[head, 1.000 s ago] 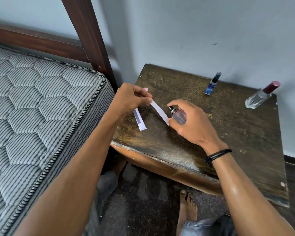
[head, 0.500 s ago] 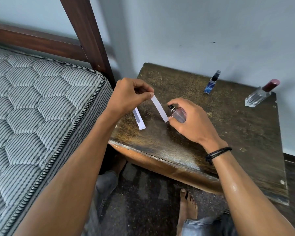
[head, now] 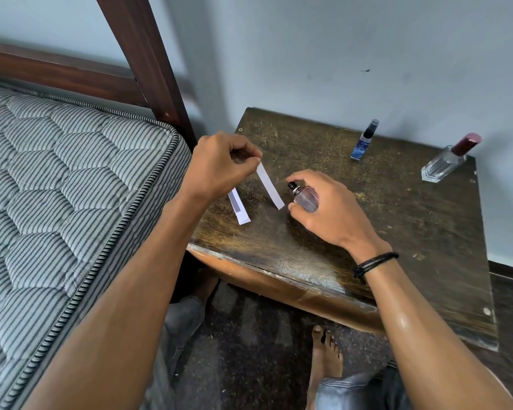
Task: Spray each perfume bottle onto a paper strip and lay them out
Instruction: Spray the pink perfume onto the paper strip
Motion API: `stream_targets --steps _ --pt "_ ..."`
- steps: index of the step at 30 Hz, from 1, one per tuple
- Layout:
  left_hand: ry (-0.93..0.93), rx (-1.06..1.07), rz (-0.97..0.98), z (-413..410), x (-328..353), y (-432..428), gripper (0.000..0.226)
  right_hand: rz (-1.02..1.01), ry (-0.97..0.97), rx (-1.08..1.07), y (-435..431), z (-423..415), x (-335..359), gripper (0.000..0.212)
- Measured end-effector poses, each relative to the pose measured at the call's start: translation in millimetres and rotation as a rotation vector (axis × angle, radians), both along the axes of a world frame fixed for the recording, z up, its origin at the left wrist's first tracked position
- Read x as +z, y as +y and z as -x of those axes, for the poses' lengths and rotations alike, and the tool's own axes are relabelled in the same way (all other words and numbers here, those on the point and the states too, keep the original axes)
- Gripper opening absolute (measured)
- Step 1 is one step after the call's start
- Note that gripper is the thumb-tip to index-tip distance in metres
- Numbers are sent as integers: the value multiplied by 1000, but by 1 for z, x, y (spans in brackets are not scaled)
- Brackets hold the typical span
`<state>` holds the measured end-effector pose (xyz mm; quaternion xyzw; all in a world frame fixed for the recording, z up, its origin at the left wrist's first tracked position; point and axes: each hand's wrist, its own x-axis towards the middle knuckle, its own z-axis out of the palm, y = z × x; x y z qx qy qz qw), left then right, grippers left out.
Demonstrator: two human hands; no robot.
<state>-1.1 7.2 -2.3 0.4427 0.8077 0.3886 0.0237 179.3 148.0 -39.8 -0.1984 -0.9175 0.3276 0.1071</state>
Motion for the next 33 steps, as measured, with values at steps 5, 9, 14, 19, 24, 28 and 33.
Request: stream_targets --steps 5,9,14,19,24,28,33 --pt "28 3 -7 -2 2 0 8 -5 -13 2 0 1 0 41" --pt "52 -2 -27 -5 4 0 7 -3 -19 1 0 1 0 42" --pt "68 -21 -59 -5 4 -1 7 4 -26 1 0 1 0 42" --pt "84 -29 -91 -8 6 0 6 9 -28 0 0 1 0 42" --pt "113 -40 -133 -11 9 0 5 7 -34 -1 0 2 0 42" --pt "133 -32 -123 -10 6 1 5 11 -32 0 0 2 0 42" --pt "131 54 -78 -1 -3 1 6 7 -28 5 0 2 0 43"
